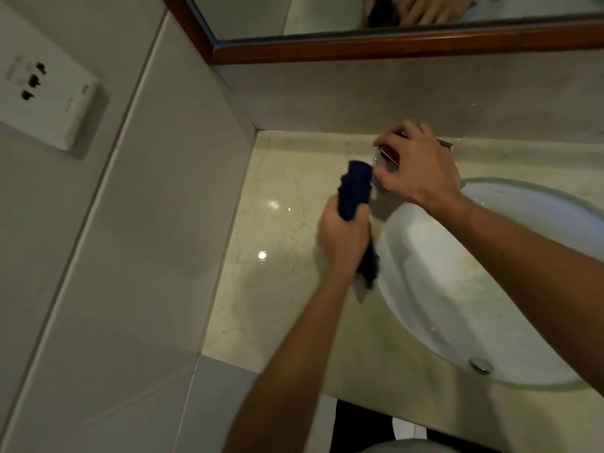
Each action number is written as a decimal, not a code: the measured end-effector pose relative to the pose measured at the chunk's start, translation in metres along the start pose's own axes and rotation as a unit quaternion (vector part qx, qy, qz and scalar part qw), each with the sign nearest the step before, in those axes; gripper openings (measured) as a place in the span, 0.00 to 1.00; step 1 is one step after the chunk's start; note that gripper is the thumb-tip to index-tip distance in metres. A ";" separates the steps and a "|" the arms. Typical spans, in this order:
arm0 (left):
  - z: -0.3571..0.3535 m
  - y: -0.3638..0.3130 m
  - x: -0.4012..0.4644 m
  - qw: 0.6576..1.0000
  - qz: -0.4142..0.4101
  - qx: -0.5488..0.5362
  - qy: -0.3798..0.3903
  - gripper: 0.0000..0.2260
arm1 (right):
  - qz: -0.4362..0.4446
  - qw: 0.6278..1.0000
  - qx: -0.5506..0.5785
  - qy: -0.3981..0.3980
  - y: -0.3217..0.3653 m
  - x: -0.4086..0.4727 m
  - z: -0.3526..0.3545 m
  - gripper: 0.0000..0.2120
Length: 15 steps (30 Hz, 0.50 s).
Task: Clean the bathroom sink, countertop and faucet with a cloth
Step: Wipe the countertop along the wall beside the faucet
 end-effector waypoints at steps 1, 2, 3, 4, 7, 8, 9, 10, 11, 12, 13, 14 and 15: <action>0.023 -0.003 0.015 1.000 -0.026 0.011 -0.015 0.05 | -0.001 1.000 0.000 0.000 0.000 0.000 0.000 0.22; 0.044 -0.007 0.030 0.998 -0.051 0.038 -0.025 0.04 | -0.001 1.000 -0.001 0.000 0.000 0.000 0.001 0.22; 0.063 -0.011 0.046 0.994 -0.077 0.075 -0.035 0.05 | -0.001 1.000 -0.002 -0.001 0.001 0.000 0.001 0.22; 0.080 -0.013 0.065 0.986 -0.100 0.127 -0.047 0.06 | -0.001 1.000 -0.002 -0.002 0.001 0.000 0.001 0.22; 0.113 -0.011 0.119 0.941 -0.156 0.293 -0.059 0.11 | -0.001 1.000 0.003 -0.003 0.001 0.000 0.001 0.22; 0.116 -0.004 0.134 0.922 -0.162 0.347 -0.051 0.11 | 0.000 1.000 0.005 -0.005 0.001 0.000 0.001 0.22; 0.116 0.005 0.146 0.902 -0.165 0.396 -0.038 0.10 | 0.001 1.000 0.007 -0.008 0.001 0.000 0.001 0.22; 0.112 0.014 0.154 0.885 -0.170 0.432 -0.024 0.09 | 0.002 1.000 0.008 -0.009 0.001 0.000 0.001 0.22; 0.107 0.021 0.157 0.875 -0.175 0.451 -0.010 0.09 | 0.003 1.000 0.008 -0.010 0.000 0.000 0.001 0.22; 0.102 0.026 0.156 0.873 -0.175 0.455 0.000 0.10 | 0.004 1.000 0.008 -0.011 0.000 0.000 0.001 0.21; 0.096 0.030 0.151 0.878 -0.171 0.447 -0.001 0.12 | 0.005 1.000 0.007 -0.010 0.000 0.000 0.000 0.21; 0.092 0.032 0.144 0.887 -0.167 0.431 -0.009 0.12 | 0.005 1.000 0.005 -0.010 -0.001 0.000 0.000 0.20; 0.087 0.032 0.135 0.896 -0.165 0.411 -0.018 0.13 | 0.005 1.000 0.005 -0.009 -0.001 0.000 0.000 0.20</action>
Point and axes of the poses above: each hand's wrist, its own x-axis towards the middle knuckle, its own z-axis out of the back of the hand, y = z × x, the point moved 7 cm from there along x, towards the middle knuckle, and after that the axes turned 10 degrees about x, right-handed, at the moved point
